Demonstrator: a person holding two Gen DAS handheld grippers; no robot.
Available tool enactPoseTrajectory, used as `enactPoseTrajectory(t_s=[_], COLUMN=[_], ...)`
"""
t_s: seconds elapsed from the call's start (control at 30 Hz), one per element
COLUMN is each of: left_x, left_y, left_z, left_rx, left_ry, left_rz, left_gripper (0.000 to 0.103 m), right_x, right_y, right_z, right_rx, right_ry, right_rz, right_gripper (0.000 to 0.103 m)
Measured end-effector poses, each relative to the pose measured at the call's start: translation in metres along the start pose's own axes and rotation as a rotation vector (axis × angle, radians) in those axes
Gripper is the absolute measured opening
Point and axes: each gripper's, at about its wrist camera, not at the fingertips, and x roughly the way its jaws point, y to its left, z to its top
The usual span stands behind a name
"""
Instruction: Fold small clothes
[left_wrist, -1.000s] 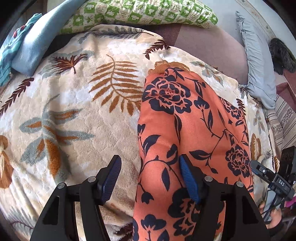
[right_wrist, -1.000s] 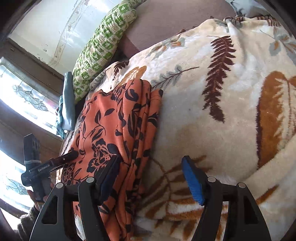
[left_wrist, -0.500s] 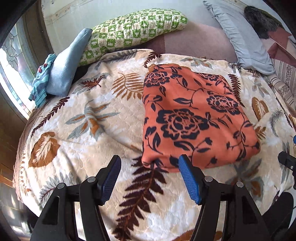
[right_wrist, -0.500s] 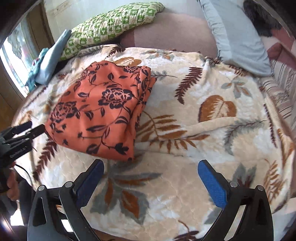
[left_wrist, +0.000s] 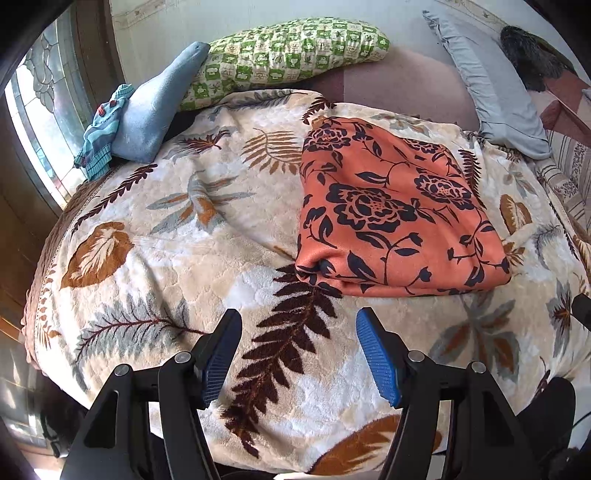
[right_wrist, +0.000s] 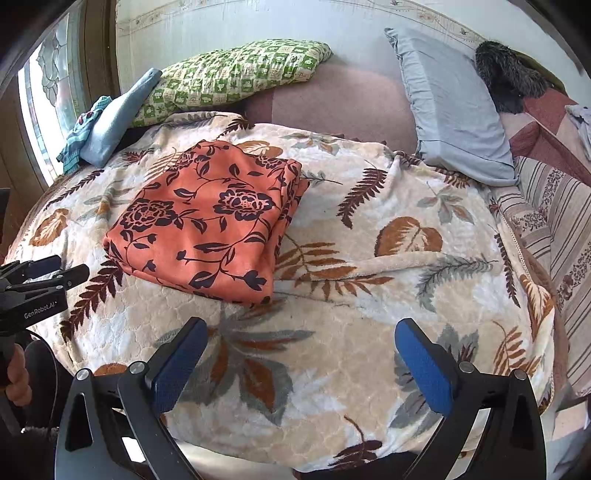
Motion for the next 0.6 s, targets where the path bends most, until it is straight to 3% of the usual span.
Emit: enactPoseTrajectory(t_s=[0.37,0.6], left_x=[-0.019,-0.024], left_y=[-0.018,-0.027], left_z=[-0.003,-0.003], left_rx=[0.075,0.111], left_ry=[0.008,0.014], left_rz=[-0.091,-0.108], left_gripper=[0.064,0.064], right_x=[0.002,0.006], right_y=[-0.012,-0.021], right_z=[-0.005,-0.008], right_rx=[0.026,0.058], right_ry=[0.015,0.028], right_rz=[0.005,0.016], right_gripper=[0.102,0.102])
